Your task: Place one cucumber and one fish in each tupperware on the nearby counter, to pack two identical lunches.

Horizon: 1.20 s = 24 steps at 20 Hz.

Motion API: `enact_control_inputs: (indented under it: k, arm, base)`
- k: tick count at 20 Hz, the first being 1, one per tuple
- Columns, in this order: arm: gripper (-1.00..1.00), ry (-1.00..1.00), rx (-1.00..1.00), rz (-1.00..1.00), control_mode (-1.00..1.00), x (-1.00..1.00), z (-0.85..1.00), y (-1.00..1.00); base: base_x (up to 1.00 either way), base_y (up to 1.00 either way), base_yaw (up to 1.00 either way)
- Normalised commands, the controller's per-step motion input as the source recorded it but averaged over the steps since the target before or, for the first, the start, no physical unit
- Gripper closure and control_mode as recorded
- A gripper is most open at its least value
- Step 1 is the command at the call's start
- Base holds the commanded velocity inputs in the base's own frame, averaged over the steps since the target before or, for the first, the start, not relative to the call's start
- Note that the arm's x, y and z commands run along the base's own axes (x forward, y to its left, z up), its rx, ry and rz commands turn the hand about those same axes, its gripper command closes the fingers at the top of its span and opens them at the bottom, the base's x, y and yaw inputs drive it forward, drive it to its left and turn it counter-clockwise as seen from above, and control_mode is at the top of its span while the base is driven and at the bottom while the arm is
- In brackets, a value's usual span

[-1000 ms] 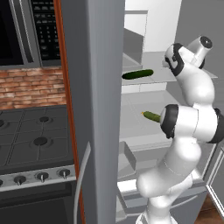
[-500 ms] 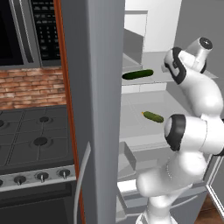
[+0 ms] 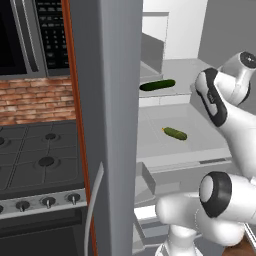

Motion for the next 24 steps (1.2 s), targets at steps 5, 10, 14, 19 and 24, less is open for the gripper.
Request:
enact_control_inputs:
  k: [5,10,14,19,24]
  arm:
    - [1.00,0.00,0.00,-0.16,-1.00,-0.87,0.00,0.16]
    - [1.00,0.00,0.00,-0.20,-1.00,-0.42,0.01,0.14]
    - [1.00,0.00,0.00,-0.18,-1.00,-0.17,0.01,0.02]
    - [1.00,0.00,0.00,-0.09,1.00,-0.33,0.00,-0.01]
    - [1.00,0.00,0.00,0.00,1.00,0.00,0.00,0.00]
  base:
    - [0.00,0.00,0.00]
    - [0.00,0.00,0.00]
    - [0.00,0.00,0.00]
    - [-0.12,-0.01,0.00]
    - [-0.72,-0.04,0.00]
